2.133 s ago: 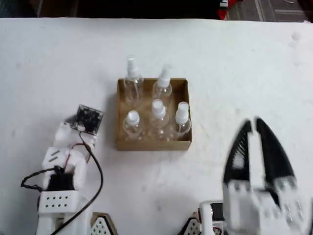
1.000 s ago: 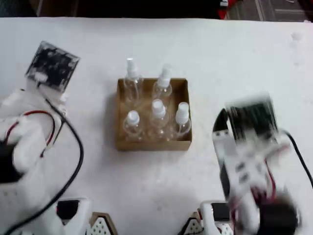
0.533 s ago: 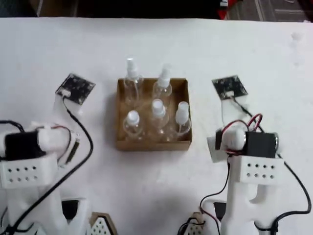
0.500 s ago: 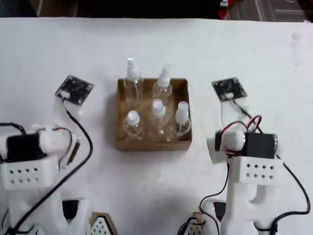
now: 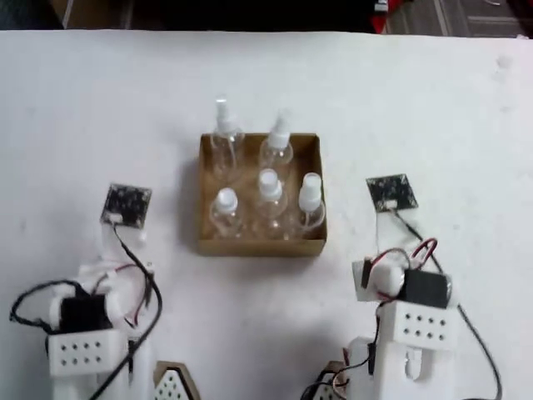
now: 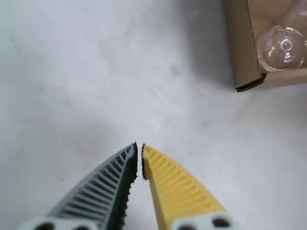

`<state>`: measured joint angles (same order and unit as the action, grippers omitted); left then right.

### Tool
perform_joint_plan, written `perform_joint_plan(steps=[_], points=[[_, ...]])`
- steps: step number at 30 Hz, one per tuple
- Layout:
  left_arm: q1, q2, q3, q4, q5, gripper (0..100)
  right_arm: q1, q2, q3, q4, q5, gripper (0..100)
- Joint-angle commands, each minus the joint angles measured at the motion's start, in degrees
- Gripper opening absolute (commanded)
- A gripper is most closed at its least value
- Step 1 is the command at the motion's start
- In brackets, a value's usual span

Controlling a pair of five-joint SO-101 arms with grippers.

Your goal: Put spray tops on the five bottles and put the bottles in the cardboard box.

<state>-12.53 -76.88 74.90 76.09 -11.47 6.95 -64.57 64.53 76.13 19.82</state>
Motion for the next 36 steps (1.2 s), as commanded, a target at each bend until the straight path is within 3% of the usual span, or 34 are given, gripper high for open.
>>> perform_joint_plan(steps=[1, 5, 9, 13, 36], points=[[-0.48, -11.65, 6.86, -2.2, 0.88, 3, 0.48, -6.99, 8.09, -8.13, 0.26, 3.1], [-0.4, -22.46, 15.3, -2.2, 1.14, 3, -0.22, -17.1, 18.73, -13.05, 0.26, 3.2], [-0.66, -29.14, 21.8, -2.11, 1.32, 2, -6.29, -28.97, 32.26, -14.81, 0.44, 2.8], [-0.75, -27.38, 22.07, -2.29, 1.32, 2, -7.78, -39.6, 32.35, -5.67, 0.35, 3.1], [-0.48, -27.47, 20.57, -1.76, 1.23, 2, -5.23, -38.81, 28.48, -3.82, 0.35, 2.7]])
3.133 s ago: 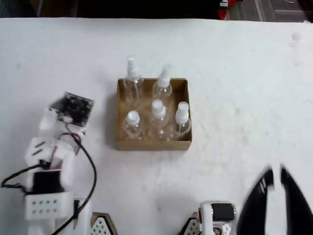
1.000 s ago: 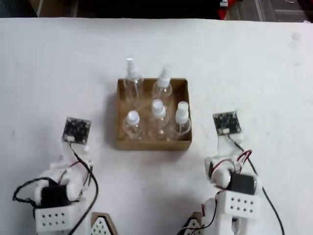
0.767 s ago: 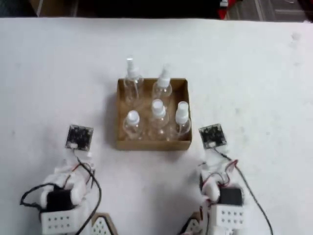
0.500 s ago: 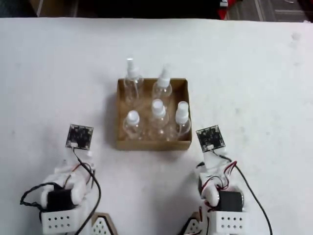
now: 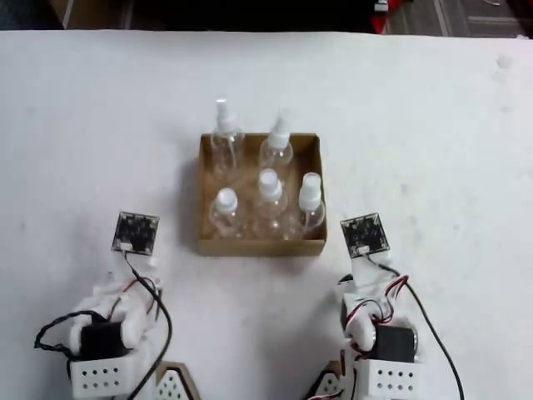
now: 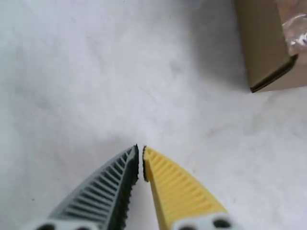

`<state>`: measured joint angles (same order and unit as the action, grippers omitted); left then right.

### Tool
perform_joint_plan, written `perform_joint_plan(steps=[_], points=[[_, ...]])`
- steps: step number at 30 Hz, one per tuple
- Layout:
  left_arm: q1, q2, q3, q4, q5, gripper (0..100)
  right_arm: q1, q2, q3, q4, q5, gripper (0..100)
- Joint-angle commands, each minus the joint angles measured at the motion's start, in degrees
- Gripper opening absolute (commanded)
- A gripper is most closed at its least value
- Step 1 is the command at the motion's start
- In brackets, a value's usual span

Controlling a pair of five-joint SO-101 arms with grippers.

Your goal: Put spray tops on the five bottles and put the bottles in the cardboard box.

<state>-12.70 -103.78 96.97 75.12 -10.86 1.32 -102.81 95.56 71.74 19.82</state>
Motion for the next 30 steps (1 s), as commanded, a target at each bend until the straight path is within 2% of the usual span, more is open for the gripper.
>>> perform_joint_plan(steps=[1, 11, 19, 30], points=[[-0.31, -0.57, -2.64, -0.35, 0.62, 2, 0.66, -0.57, -3.34, 0.92, 0.35, 2.7], [0.84, -0.57, -3.78, 0.26, 0.62, 2, 0.4, -0.57, -6.86, 3.91, 0.35, 2.7], [3.12, -0.57, 0.09, -1.23, 0.62, 2, 0.31, -0.57, 1.32, -1.63, 0.35, 2.9], [3.12, -0.57, 0.09, -1.23, 0.62, 2, 0.66, -0.57, 1.32, 0.92, 0.53, 3.1]])
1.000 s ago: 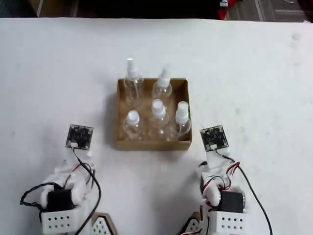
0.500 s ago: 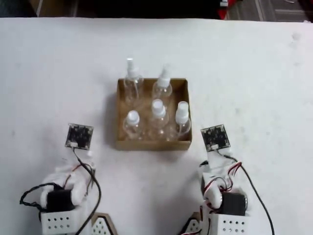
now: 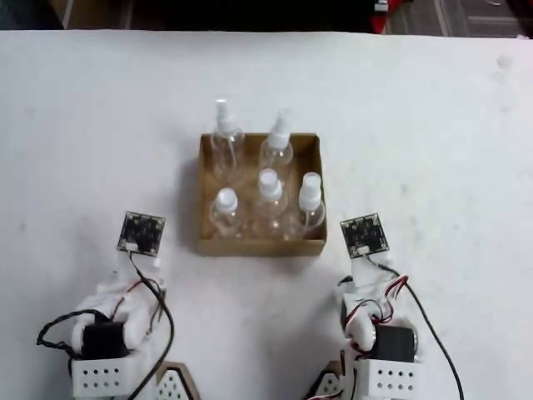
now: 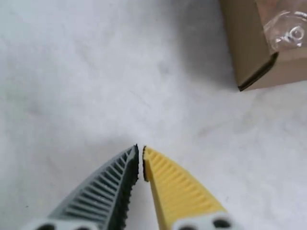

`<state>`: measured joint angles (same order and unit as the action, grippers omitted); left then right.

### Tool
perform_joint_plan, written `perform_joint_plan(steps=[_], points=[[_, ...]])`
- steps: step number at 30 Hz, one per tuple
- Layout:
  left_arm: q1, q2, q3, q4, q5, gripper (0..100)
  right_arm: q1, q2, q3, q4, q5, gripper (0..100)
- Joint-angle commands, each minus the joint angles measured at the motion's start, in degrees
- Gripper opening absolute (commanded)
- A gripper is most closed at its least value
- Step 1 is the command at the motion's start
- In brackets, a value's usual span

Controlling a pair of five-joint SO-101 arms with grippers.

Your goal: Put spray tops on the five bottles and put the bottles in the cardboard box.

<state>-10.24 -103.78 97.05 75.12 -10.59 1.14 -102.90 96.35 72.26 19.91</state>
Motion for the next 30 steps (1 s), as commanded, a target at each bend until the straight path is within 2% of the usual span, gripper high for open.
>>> perform_joint_plan(steps=[1, 25, 30], points=[[0.66, -0.57, 0.0, -1.23, 0.35, 2, 0.84, -0.48, 0.53, 0.4, 0.44, 3.1], [0.66, -0.66, -0.09, -1.23, 0.18, 2, 0.4, -1.01, 0.53, 0.75, 0.62, 3.1], [1.01, -0.75, -0.09, -1.23, 0.18, 2, -7.25, -1.1, 0.53, 0.75, 0.62, 3.1]])
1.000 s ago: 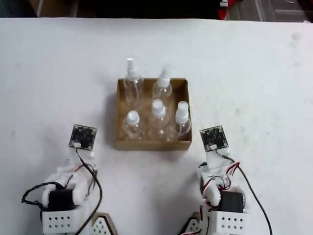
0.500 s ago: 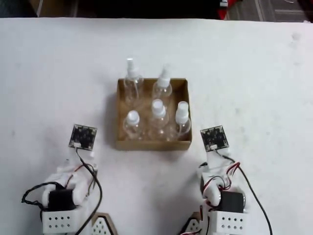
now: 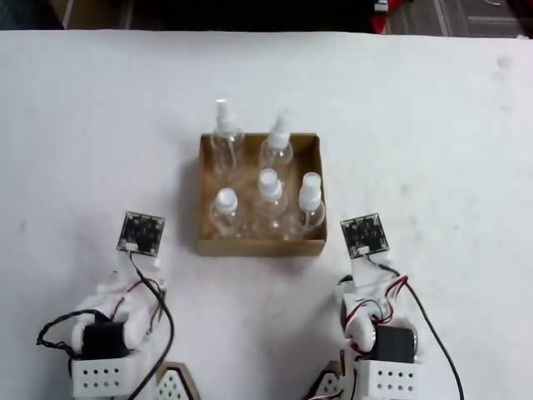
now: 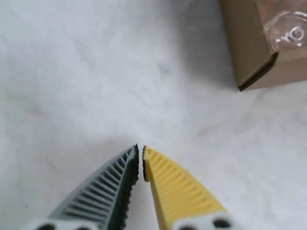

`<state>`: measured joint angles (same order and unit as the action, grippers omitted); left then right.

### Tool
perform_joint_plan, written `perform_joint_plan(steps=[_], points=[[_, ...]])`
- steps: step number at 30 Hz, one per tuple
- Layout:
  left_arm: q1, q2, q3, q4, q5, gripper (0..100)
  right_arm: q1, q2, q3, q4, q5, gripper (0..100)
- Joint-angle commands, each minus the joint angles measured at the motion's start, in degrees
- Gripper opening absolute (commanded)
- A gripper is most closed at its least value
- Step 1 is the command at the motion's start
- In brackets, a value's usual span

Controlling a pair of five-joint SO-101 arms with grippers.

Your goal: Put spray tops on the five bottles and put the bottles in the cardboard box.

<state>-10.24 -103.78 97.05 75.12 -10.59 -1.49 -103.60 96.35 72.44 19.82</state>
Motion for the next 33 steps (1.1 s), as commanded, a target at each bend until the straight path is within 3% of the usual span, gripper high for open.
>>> perform_joint_plan(steps=[1, 8, 15, 19, 22, 26, 30, 33], points=[[1.01, -0.75, -0.09, -1.23, 0.18, 2, -5.14, -0.4, 0.53, 0.57, 0.7, 3.1], [1.01, -0.75, -0.09, -1.14, 0.18, 2, -0.31, -0.4, 0.53, 0.57, 0.62, 3.1], [3.03, -0.75, -0.09, -1.14, 0.35, 2, -8.22, -0.4, 0.53, 0.57, 0.62, 3.1], [7.69, -0.75, -0.09, -1.14, 0.35, 2, -6.73, -0.4, 0.53, 0.57, 0.62, 3.1], [9.54, -0.75, -0.09, -1.14, 0.35, 2, -0.48, -0.4, 0.53, 0.57, 0.62, 3.1], [10.95, -0.75, -0.09, -1.05, 0.26, 2, 14.55, -0.4, 0.53, 0.57, 0.7, 3.1], [18.68, -0.75, -0.09, -1.05, 0.18, 2, 29.76, -0.31, 0.53, 0.57, 0.7, 3.1], [25.36, -0.75, -0.09, -1.05, 0.26, 2, 34.07, -0.22, 0.53, 0.57, 0.7, 3.1]])
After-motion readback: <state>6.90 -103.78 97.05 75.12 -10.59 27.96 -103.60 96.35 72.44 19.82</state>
